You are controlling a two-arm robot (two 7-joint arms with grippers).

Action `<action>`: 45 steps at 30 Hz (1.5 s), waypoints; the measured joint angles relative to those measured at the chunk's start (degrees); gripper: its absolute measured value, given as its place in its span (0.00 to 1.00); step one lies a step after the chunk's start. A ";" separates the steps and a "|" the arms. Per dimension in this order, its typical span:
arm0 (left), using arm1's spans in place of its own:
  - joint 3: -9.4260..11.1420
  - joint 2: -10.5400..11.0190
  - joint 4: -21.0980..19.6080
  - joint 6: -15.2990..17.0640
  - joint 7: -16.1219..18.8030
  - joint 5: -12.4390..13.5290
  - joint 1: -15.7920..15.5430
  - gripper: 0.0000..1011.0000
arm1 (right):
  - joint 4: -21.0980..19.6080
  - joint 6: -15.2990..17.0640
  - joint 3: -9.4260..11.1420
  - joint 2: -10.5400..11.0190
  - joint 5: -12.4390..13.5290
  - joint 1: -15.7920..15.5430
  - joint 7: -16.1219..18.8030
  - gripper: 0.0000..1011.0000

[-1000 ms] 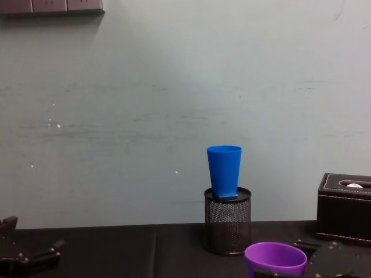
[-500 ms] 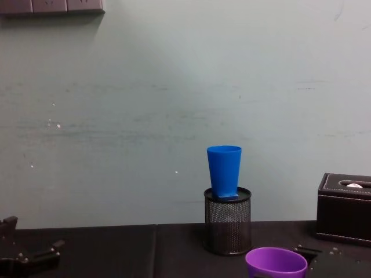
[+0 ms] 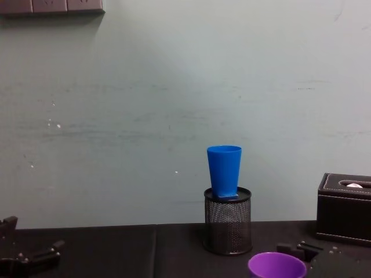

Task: Pick up one cup with a gripper and tap it against the other cup.

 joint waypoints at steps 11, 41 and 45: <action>0.00 0.00 0.00 0.00 0.00 0.00 0.00 0.99 | -1.00 -0.40 0.37 0.09 0.36 -0.32 0.05 0.99; 0.00 0.00 0.00 0.00 0.00 0.00 0.00 0.99 | -5.39 9.61 11.63 -8.37 -4.97 -5.64 -30.53 0.99; 0.00 0.00 0.00 0.00 0.00 0.00 0.00 0.99 | -5.22 9.92 11.63 -8.36 -4.92 -5.58 -29.92 0.99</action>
